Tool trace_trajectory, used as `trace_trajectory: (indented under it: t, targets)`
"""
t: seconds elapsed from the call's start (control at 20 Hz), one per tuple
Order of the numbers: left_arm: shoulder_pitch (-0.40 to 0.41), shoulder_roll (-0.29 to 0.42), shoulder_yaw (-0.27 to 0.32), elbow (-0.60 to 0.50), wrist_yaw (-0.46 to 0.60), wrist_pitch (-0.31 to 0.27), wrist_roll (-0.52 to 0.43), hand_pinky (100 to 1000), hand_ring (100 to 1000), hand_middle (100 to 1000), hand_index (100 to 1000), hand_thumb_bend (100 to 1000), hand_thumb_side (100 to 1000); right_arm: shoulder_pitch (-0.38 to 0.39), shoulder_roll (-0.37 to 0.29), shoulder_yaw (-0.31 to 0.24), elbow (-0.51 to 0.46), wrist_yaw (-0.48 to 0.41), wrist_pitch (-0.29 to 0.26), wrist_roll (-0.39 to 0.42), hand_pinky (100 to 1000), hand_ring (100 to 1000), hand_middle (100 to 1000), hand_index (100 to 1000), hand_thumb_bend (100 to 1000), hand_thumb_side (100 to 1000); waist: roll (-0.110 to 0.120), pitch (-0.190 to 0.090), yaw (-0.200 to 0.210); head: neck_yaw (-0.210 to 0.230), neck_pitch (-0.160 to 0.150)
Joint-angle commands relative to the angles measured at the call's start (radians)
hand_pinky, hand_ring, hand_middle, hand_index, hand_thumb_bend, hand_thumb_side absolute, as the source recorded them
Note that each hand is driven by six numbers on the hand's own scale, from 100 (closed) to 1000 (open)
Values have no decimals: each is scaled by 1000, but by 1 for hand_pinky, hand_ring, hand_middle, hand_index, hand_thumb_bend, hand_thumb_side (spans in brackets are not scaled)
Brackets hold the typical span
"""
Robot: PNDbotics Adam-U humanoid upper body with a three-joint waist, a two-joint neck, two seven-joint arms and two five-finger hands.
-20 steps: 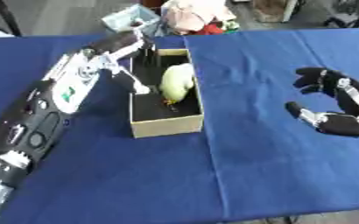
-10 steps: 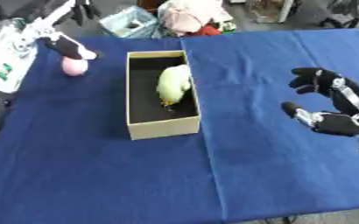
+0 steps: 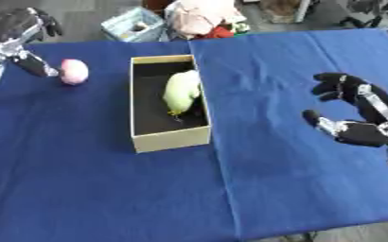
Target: Pick up objects on the table and place them in the box.
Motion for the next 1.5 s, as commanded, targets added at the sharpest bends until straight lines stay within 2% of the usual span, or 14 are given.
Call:
trace_trajectory:
  t: [0.05,0.4,0.6,0.65,0.7,0.85,1.05,1.25,1.35,1.5]
  targets:
    - [-22,23,21,19,-33,-3,15,632,578,615,752,700,100,-12,-29,-10,-9,-9,0,-4,733,767,657,861,424,417,1,-12,-5,-2,-10]
    - [-17,-3,37,67,-50,25,49,651,601,647,784,692,100,-13,-30,-11,-9,-15,0,-5,733,767,657,861,421,420,-4,-1,-16,-3,-12]
    - [-17,-17,43,86,-59,56,90,642,588,628,769,651,100,-18,-26,-9,-9,-18,0,-3,733,767,657,862,419,421,-5,8,-26,0,-20]
    - [-18,-19,44,90,-65,65,104,631,566,601,740,592,100,-19,-26,-9,-9,-19,0,-3,733,767,657,862,419,422,-6,11,-28,1,-22]
    - [-19,-21,46,93,-74,75,120,630,565,599,738,590,100,-20,-26,-9,-9,-20,0,-2,733,767,657,862,419,422,-6,13,-30,2,-23]
    - [-18,-25,49,105,-98,102,165,602,506,526,672,480,100,-20,-28,-10,-8,-23,1,-3,732,767,657,862,416,425,-8,19,-37,4,-23]
    - [-15,-29,48,117,-136,116,209,545,378,385,517,248,100,-20,-27,-10,-8,-25,1,-3,732,767,657,861,411,426,-8,21,-40,3,-21]
    - [-15,-26,53,112,-160,110,244,488,231,193,339,175,100,-19,-25,-11,-8,-25,0,-4,732,767,657,861,407,427,-7,19,-38,2,-21]
    - [-16,-24,55,104,-159,117,271,474,203,143,298,158,100,-18,-25,-11,-8,-24,0,-4,732,767,657,861,405,428,-7,17,-37,0,-20]
    - [-20,-20,51,77,-142,118,292,468,195,123,280,158,100,-16,-25,-12,-8,-22,-1,-5,732,767,657,861,406,426,-6,13,-36,-2,-20]
